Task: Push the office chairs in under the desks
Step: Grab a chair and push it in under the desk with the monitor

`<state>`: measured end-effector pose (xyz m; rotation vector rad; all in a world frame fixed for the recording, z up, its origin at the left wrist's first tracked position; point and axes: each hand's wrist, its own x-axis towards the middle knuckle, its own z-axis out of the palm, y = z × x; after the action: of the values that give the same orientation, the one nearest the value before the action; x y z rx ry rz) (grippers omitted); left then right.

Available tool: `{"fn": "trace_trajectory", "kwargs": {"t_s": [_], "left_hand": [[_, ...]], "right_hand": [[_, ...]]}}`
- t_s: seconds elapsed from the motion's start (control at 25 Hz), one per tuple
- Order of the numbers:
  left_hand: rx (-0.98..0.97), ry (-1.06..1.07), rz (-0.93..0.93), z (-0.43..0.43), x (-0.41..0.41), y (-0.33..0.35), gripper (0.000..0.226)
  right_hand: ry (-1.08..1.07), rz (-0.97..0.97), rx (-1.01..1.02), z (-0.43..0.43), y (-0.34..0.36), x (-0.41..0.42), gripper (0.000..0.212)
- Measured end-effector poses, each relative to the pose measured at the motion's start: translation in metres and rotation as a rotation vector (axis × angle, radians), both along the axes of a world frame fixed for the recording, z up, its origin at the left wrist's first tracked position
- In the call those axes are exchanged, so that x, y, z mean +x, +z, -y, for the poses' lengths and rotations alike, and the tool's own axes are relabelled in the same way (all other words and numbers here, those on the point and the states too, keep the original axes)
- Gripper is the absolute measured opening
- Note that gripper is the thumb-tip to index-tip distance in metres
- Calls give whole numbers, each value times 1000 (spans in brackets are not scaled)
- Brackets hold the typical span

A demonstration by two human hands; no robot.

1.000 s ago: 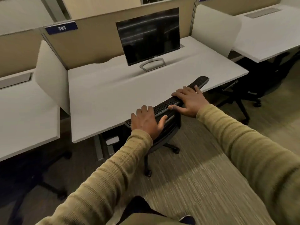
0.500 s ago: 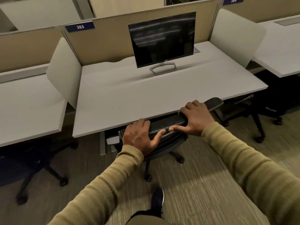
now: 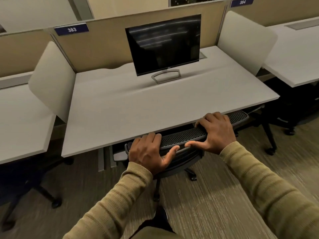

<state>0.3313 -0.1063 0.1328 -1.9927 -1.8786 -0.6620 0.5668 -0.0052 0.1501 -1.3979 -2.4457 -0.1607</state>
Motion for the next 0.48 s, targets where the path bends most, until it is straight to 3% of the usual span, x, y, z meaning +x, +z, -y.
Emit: {"fn": "trace_trajectory", "kwargs": {"t_s": [0.48], "left_hand": [[0, -15, 23, -76, -5, -3, 62]], "right_hand": [[-24, -34, -23, -69, -3, -4, 90]]}}
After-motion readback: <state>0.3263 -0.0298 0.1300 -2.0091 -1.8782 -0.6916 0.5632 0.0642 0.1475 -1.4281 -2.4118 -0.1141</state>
